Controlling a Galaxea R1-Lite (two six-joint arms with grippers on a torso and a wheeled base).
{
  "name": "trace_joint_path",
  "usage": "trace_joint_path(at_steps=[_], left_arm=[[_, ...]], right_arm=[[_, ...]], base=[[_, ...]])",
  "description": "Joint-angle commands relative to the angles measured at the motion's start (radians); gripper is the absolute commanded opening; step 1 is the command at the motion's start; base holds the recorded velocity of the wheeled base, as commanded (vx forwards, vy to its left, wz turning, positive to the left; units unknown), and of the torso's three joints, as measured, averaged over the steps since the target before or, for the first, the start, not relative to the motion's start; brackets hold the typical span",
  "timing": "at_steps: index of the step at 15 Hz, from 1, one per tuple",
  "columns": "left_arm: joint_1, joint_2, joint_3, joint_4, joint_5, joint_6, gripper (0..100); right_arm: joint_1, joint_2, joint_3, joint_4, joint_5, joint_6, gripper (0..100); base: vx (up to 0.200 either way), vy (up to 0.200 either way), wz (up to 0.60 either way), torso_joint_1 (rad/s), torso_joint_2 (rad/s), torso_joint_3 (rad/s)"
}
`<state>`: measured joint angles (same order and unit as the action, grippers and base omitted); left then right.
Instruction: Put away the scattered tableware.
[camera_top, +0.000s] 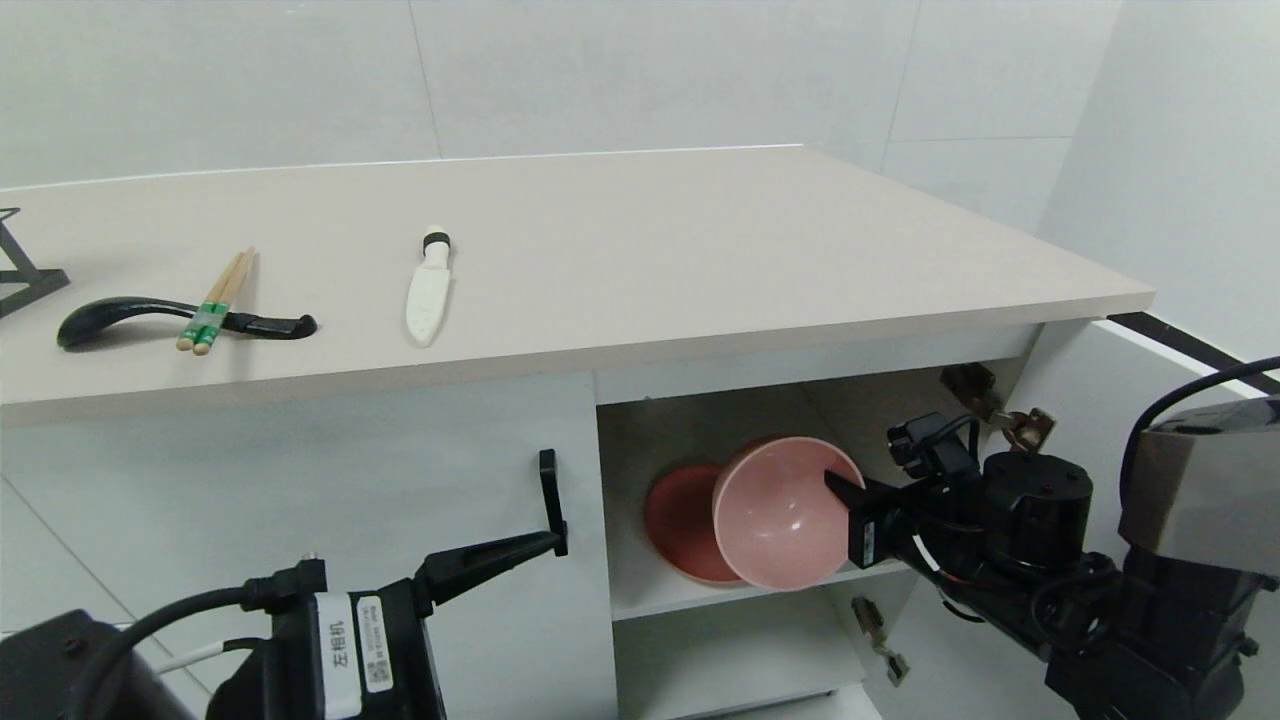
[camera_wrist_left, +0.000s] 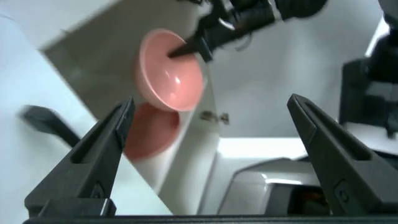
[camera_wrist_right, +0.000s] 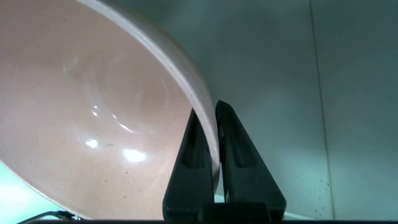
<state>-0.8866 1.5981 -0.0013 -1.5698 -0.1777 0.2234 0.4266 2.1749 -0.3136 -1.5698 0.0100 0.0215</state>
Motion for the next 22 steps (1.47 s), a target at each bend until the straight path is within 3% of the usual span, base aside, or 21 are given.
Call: trace_joint_path(at_steps=[1, 3, 5, 7, 8, 9, 10, 11, 15, 16, 17, 22], left_arm=[[0.051, -0.036, 0.001, -0.001, 0.001, 0.001, 100], [0.06, -0.078, 0.001, 0.013, 0.003, 0.002, 100], [0.058, -0.165, 0.001, 0.125, 0.003, 0.001, 100], [0.06, -0.362, 0.001, 0.438, 0.001, -0.003, 100], [0.061, -0.4, 0.001, 0.494, 0.001, -0.004, 100], [0.077, -0.504, 0.001, 0.614, 0.001, -0.035, 100], [0.095, -0.546, 0.001, 0.631, 0.0, -0.068, 100], [0.104, -0.567, 0.001, 0.637, 0.0, -0.082, 100], [0.159, -0.626, 0.001, 0.682, 0.001, -0.087, 100], [0.175, -0.676, 0.001, 0.72, 0.0, -0.105, 100], [0.176, -0.704, 0.001, 0.726, -0.002, -0.124, 100], [0.207, -0.731, -0.003, 0.711, -0.002, -0.128, 100]], right_arm=[[0.0, 0.002, 0.001, -0.001, 0.001, 0.0, 0], [0.004, 0.009, 0.002, -0.001, 0.001, 0.0, 0], [0.015, 0.006, 0.001, -0.001, 0.001, 0.002, 0], [0.037, 0.017, -0.038, -0.001, 0.001, 0.002, 0], [0.04, 0.029, -0.041, -0.001, 0.001, 0.002, 0], [0.057, 0.065, -0.039, -0.001, 0.001, 0.002, 0], [0.057, 0.085, -0.041, -0.001, 0.001, 0.002, 0], [0.057, 0.095, -0.042, -0.001, 0.001, 0.003, 0], [0.058, 0.105, -0.064, -0.001, -0.001, 0.058, 0], [0.055, 0.108, -0.076, -0.001, -0.001, 0.071, 0], [0.052, 0.114, -0.079, -0.001, -0.001, 0.072, 0], [0.058, 0.178, -0.136, -0.001, -0.035, 0.072, 0]], base=[[0.0, 0.0, 0.0, 0.0, 0.0, 0.0], [0.0, 0.0, 0.0, 0.0, 0.0, 0.0], [0.0, 0.0, 0.0, 0.0, 0.0, 0.0], [0.0, 0.0, 0.0, 0.0, 0.0, 0.0], [0.0, 0.0, 0.0, 0.0, 0.0, 0.0], [0.0, 0.0, 0.0, 0.0, 0.0, 0.0], [0.0, 0.0, 0.0, 0.0, 0.0, 0.0], [0.0, 0.0, 0.0, 0.0, 0.0, 0.0], [0.0, 0.0, 0.0, 0.0, 0.0, 0.0], [0.0, 0.0, 0.0, 0.0, 0.0, 0.0], [0.0, 0.0, 0.0, 0.0, 0.0, 0.0], [0.0, 0.0, 0.0, 0.0, 0.0, 0.0]])
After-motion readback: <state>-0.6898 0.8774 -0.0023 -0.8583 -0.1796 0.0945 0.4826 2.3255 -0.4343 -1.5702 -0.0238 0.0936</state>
